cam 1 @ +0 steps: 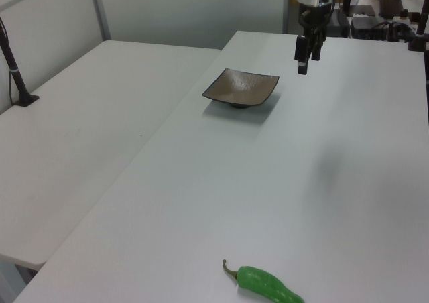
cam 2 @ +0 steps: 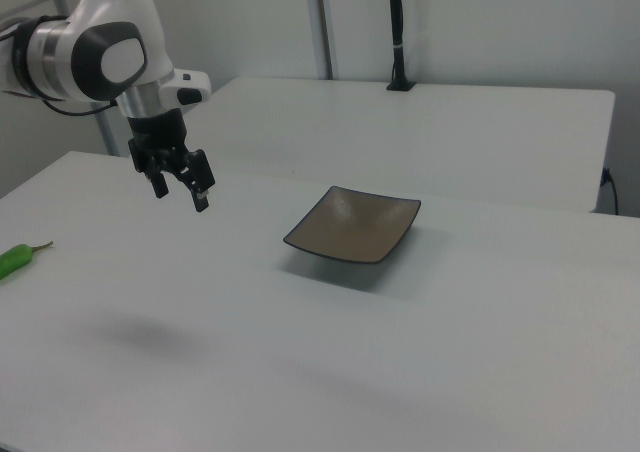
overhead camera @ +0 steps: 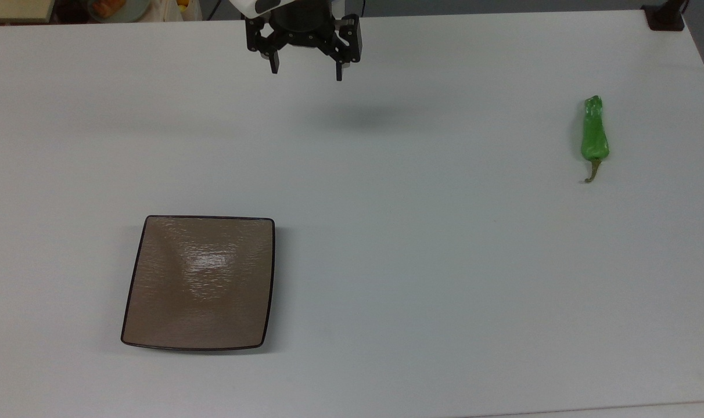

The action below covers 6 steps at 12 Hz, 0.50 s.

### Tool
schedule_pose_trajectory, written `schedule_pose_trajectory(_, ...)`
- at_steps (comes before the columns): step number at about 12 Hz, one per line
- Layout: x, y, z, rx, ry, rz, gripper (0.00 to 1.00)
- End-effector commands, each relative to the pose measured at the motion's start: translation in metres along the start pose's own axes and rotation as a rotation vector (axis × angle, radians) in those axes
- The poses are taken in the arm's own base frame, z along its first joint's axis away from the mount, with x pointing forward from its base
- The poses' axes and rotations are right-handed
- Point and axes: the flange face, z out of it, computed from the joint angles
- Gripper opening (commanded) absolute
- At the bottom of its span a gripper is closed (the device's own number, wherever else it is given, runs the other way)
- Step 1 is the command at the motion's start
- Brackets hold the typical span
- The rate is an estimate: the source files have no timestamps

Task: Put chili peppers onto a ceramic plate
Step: 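Move the open gripper over to the green chili pepper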

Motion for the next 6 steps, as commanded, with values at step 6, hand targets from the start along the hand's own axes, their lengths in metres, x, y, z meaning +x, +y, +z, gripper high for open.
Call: schedule_pose_trajectory(6, -0.0079, 0.008, -0.0031, 0.006, -0.014, -0.077, 1.0)
